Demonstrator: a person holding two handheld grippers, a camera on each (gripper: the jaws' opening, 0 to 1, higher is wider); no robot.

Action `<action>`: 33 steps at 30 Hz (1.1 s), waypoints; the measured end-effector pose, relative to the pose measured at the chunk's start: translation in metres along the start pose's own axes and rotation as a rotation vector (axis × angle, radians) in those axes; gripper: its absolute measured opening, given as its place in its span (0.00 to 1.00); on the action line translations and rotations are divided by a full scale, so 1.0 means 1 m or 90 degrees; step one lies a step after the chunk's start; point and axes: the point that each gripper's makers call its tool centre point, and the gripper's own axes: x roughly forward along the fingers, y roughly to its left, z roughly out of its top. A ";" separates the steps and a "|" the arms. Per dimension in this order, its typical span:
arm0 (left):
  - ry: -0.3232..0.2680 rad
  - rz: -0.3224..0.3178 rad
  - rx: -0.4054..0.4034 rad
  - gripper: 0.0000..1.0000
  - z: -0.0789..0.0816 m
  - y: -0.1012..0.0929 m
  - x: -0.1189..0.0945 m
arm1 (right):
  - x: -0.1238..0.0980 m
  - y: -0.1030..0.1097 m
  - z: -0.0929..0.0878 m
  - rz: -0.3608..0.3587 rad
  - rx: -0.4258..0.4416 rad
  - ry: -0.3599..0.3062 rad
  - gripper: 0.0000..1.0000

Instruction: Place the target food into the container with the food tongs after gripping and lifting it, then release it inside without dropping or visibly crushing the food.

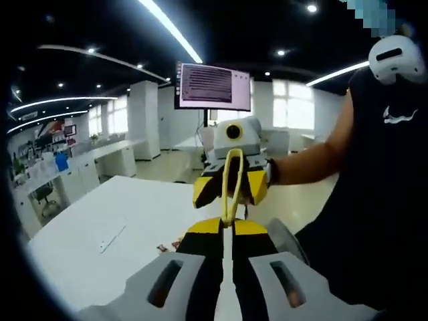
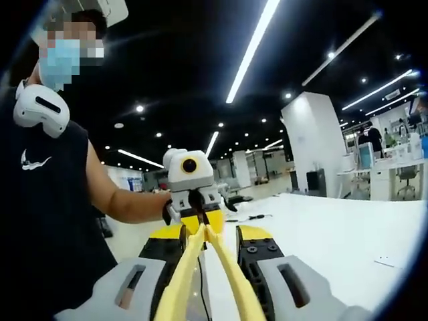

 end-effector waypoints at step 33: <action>-0.005 -0.020 -0.019 0.00 -0.001 0.001 0.007 | -0.005 0.000 -0.006 0.004 -0.014 0.034 0.18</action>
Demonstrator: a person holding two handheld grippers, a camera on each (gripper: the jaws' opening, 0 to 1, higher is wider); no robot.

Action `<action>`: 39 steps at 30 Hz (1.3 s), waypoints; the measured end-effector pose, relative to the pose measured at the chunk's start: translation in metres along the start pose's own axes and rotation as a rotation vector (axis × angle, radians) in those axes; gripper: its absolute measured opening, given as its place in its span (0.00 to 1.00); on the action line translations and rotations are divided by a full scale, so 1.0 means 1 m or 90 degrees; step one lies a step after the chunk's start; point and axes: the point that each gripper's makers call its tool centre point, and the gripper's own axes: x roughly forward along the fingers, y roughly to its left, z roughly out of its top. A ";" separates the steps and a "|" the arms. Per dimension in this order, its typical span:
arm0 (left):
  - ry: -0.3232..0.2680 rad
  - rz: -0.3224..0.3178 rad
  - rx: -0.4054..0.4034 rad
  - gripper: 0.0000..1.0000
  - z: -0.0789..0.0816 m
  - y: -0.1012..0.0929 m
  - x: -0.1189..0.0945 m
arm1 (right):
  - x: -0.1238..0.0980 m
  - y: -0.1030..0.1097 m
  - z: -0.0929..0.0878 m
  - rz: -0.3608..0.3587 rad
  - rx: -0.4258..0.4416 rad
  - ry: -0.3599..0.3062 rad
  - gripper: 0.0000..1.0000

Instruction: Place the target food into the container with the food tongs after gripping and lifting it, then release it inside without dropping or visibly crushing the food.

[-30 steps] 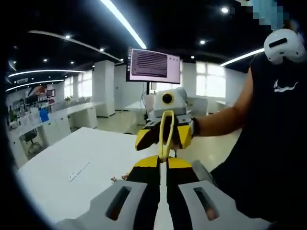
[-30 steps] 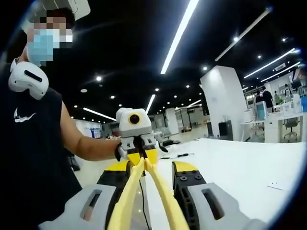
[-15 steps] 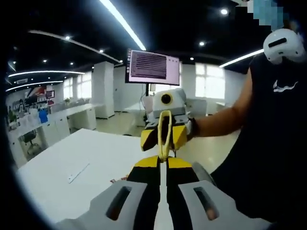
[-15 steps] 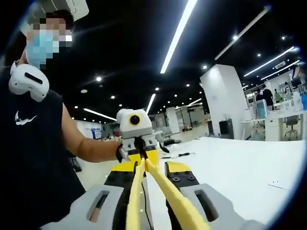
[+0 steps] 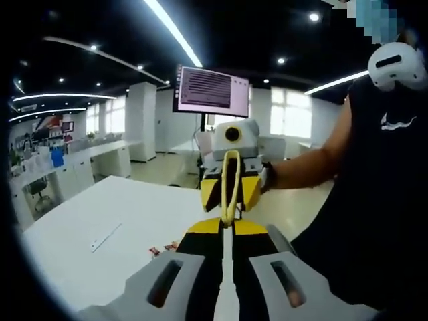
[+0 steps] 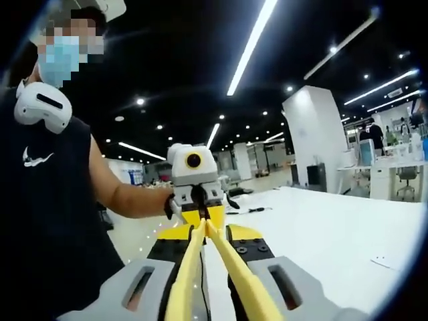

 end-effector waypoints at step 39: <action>-0.023 0.163 0.044 0.82 -0.007 0.041 -0.009 | -0.022 -0.030 0.015 -0.083 -0.006 0.010 0.27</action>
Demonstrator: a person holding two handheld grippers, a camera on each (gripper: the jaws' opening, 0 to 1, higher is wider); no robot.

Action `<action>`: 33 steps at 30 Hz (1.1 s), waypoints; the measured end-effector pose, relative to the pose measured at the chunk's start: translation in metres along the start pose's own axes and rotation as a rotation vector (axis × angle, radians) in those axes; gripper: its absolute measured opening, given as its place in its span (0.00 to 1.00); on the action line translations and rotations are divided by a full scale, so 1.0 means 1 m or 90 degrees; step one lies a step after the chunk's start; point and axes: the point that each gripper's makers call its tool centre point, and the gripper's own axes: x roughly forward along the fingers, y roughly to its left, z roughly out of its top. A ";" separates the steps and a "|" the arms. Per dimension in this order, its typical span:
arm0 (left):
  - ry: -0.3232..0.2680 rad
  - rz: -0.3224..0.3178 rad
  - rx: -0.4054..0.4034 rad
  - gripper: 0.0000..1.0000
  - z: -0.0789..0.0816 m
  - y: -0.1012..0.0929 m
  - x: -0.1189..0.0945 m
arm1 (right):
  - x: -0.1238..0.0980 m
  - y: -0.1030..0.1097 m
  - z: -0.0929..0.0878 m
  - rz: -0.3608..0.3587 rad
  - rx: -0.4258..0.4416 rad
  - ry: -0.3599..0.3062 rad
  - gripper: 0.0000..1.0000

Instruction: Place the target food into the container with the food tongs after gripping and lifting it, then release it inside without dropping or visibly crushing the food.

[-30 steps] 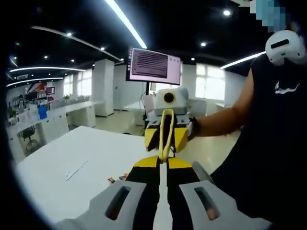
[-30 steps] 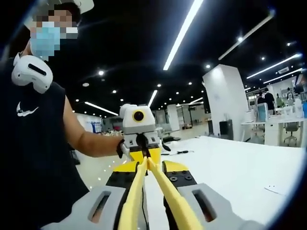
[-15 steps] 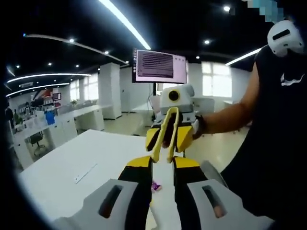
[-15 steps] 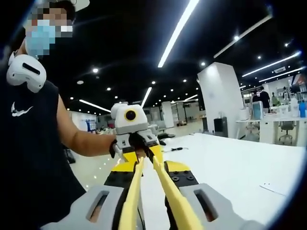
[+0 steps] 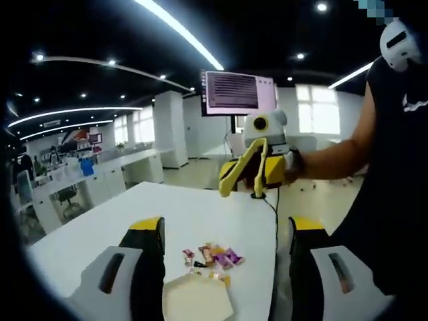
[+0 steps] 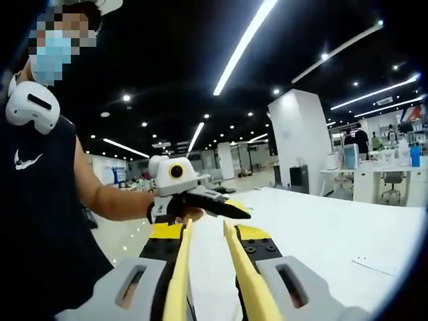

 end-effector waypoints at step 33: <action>0.026 0.152 -0.014 0.99 -0.086 0.023 -0.018 | -0.061 -0.054 -0.018 -0.120 -0.085 0.087 0.28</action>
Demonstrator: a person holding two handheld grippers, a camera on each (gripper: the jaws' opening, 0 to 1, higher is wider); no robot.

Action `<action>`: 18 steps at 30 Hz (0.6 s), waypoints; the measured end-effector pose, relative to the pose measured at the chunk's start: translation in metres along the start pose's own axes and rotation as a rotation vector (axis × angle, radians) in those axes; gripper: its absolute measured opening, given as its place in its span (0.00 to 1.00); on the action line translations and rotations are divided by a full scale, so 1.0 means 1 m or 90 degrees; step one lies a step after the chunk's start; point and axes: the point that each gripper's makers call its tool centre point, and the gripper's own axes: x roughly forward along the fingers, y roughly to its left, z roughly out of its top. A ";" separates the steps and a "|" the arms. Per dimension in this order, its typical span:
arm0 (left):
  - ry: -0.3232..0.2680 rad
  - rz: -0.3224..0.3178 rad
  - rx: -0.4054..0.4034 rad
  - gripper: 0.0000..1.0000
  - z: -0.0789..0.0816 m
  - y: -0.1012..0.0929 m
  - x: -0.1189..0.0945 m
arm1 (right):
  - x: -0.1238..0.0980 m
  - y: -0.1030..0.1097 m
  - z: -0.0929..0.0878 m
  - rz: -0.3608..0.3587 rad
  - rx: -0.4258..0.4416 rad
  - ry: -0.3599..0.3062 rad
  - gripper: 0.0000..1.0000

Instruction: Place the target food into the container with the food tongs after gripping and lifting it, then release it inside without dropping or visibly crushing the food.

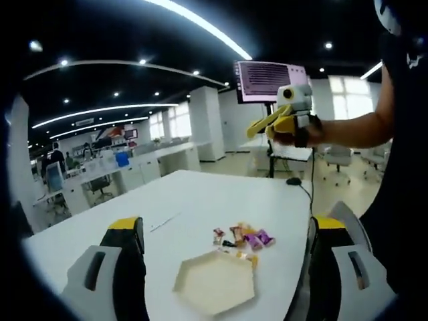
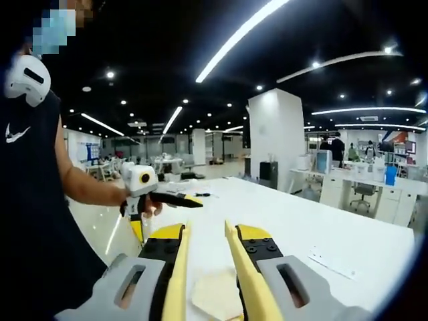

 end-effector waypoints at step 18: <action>0.084 0.072 -0.059 0.94 -0.119 -0.053 0.017 | -0.039 -0.038 -0.045 -0.098 0.005 0.059 0.28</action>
